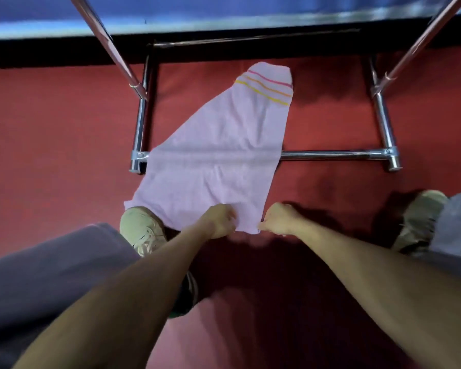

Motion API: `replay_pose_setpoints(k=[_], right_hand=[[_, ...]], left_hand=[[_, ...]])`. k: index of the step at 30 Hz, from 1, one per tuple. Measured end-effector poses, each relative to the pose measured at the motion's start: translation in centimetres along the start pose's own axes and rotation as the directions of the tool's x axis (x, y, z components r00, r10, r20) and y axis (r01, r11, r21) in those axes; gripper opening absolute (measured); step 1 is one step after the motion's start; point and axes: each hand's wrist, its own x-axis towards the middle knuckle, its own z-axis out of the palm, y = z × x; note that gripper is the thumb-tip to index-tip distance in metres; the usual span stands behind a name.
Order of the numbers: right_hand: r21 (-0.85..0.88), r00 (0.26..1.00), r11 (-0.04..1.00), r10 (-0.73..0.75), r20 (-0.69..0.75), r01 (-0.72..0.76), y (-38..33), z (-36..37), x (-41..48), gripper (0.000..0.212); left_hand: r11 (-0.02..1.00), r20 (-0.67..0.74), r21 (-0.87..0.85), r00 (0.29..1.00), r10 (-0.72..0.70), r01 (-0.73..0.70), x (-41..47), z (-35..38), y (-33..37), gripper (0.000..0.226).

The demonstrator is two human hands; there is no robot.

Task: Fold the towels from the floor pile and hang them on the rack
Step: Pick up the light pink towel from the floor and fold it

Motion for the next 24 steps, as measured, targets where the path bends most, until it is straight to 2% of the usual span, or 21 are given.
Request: replay_pose_setpoints(k=[5,6,10,11,13,15,16,18,21,24], right_hand=[[0.076,0.999,0.996,0.036,-0.024,-0.034,0.1,3.2,0.8,0.027],[0.085,0.999,0.996,0.027,-0.041,-0.023,-0.4,3.0,0.6,0.020],[0.221,1.000,0.975,0.008,-0.022,-0.003,-2.1,1.0,-1.0,0.022],[0.240,1.000,0.971,-0.007,-0.017,0.011,-2.5,0.2,-1.4,0.017],[0.346,0.998,0.937,-0.022,-0.059,0.041,-3.0,-1.5,-1.9,0.011],[0.533,0.993,0.843,-0.014,-0.117,0.075,-3.4,-3.2,-3.0,0.003],[0.597,0.991,0.797,-0.013,-0.134,0.091,-3.7,-4.2,-3.6,0.006],[0.647,0.984,0.747,-0.052,-0.172,0.153,-4.3,-6.2,-5.2,0.007],[0.646,0.962,0.719,-0.124,-0.242,0.255,-5.1,-9.3,-7.9,0.003],[0.648,0.945,0.688,-0.231,-0.230,0.326,-5.5,-11.9,-10.4,0.011]], left_hand=[[0.983,-0.065,0.151,0.991,0.114,-0.103,1.4,2.3,-1.3,0.042],[0.978,-0.071,0.171,0.989,0.132,-0.119,1.3,2.3,-1.2,0.038],[0.972,-0.128,0.182,0.976,0.176,-0.151,0.5,1.7,-0.3,0.011],[0.977,-0.139,0.142,0.974,0.179,-0.159,0.4,1.5,0.1,0.009],[0.980,-0.162,-0.067,0.971,0.175,-0.187,0.0,0.6,1.1,0.004],[0.941,-0.200,-0.279,0.970,0.139,-0.192,-1.0,-1.0,2.4,0.017],[0.916,-0.222,-0.352,0.968,0.120,-0.194,-1.5,-2.1,3.2,0.023],[0.863,-0.253,-0.464,0.963,0.090,-0.202,-2.9,-4.7,4.7,0.032],[0.835,-0.305,-0.491,0.947,0.103,-0.249,-5.7,-8.7,6.6,0.031],[0.790,-0.369,-0.534,0.923,0.104,-0.302,-8.9,-11.8,8.4,0.032]])
